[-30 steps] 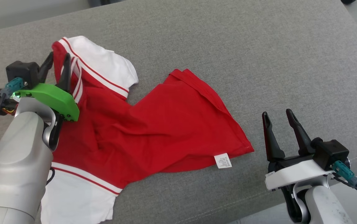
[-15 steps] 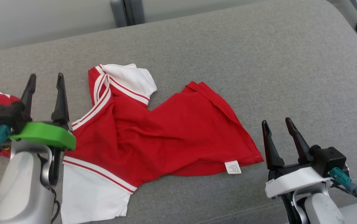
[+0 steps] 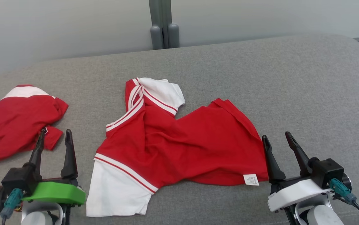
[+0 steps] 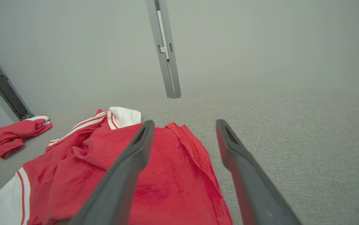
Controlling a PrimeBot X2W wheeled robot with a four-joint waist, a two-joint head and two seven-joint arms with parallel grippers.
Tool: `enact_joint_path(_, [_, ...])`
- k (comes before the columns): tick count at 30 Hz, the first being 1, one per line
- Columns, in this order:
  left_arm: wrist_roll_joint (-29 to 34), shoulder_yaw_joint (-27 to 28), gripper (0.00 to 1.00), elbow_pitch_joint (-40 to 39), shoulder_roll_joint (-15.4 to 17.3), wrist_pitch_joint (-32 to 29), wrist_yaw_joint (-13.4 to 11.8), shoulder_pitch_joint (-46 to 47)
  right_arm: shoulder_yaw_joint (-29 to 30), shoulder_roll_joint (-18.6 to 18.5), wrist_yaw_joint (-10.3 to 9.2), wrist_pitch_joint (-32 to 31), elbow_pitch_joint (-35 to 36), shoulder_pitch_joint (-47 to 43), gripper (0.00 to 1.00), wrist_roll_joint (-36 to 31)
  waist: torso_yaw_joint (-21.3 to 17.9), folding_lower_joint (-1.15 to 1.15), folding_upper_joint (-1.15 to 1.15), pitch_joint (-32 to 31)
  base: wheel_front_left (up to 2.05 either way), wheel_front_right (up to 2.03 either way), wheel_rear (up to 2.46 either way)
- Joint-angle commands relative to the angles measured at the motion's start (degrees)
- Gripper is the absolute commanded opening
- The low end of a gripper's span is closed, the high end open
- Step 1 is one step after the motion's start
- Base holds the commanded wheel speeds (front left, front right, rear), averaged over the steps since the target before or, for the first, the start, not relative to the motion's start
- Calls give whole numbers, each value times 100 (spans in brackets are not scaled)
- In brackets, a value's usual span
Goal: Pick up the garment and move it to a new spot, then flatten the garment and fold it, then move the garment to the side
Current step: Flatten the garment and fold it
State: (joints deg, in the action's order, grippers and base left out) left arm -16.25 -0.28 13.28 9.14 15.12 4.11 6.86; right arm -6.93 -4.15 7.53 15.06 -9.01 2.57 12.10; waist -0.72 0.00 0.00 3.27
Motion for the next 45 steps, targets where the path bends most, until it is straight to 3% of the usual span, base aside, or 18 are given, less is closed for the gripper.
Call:
enact_joint_path(1, [100,62,100,-87,-42,2,13,-164,-12,-32,-8,17,-18,-72,100,-38,157,0,0,-185,0,0,0])
enact_joint_path(11, [363,213,100,-288,-236,3,53,-771,16,-131,-8,17,-46,-257,100,-15,223,0,0,-351,0,0,0])
enact_joint_path(45, [548,484,100,-113,-403,3,236,-843,111,-94,-8,17,-88,-377,100,-53,180,0,0,-397,0,0,0])
